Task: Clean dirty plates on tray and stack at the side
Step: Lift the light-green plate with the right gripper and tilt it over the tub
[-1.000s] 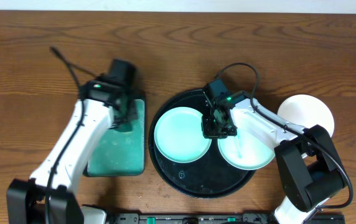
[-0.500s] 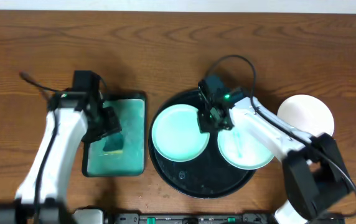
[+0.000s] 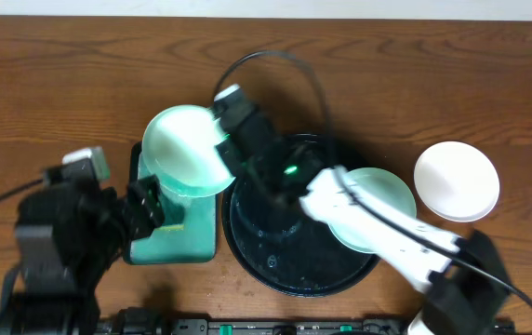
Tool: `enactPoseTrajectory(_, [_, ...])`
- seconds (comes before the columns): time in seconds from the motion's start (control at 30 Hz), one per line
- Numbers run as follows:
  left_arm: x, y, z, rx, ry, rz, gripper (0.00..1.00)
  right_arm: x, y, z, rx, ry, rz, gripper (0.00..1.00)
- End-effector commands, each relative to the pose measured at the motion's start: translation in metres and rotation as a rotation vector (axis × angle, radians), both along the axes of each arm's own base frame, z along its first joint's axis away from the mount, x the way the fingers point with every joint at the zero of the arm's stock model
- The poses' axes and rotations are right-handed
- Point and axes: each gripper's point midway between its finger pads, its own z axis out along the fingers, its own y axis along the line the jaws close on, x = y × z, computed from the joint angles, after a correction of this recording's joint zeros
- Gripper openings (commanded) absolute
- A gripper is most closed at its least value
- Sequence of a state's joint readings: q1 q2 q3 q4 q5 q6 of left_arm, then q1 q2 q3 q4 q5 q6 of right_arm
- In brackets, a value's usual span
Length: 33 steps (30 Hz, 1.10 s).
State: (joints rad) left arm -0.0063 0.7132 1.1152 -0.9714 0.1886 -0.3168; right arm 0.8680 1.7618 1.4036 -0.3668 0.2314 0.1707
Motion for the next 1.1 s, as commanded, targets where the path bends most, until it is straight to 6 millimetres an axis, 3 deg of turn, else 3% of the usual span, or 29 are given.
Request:
enactPoseTrajectory(0.0, [-0.015, 0.005, 0.011, 0.015, -0.043, 0.023, 0.74, 0.010, -0.008, 0.008, -0.122, -0.175, -0.127, 0.01])
enactPoseTrajectory(0.2, [-0.024, 0.009, 0.005, 0.028, -0.013, 0.039, 0.74, -0.007, 0.011, 0.047, -0.259, -0.417, -0.090, 0.01])
enactPoseTrajectory(0.47, [-0.023, 0.009, 0.007, 0.027, -0.025, 0.039, 0.74, -0.037, 0.018, 0.093, -0.411, -0.655, -0.173, 0.01])
enactPoseTrajectory(1.07, [-0.023, 0.009, 0.007, 0.027, -0.025, 0.040, 0.75, -0.041, 0.021, 0.105, -0.396, -0.689, -0.192, 0.01])
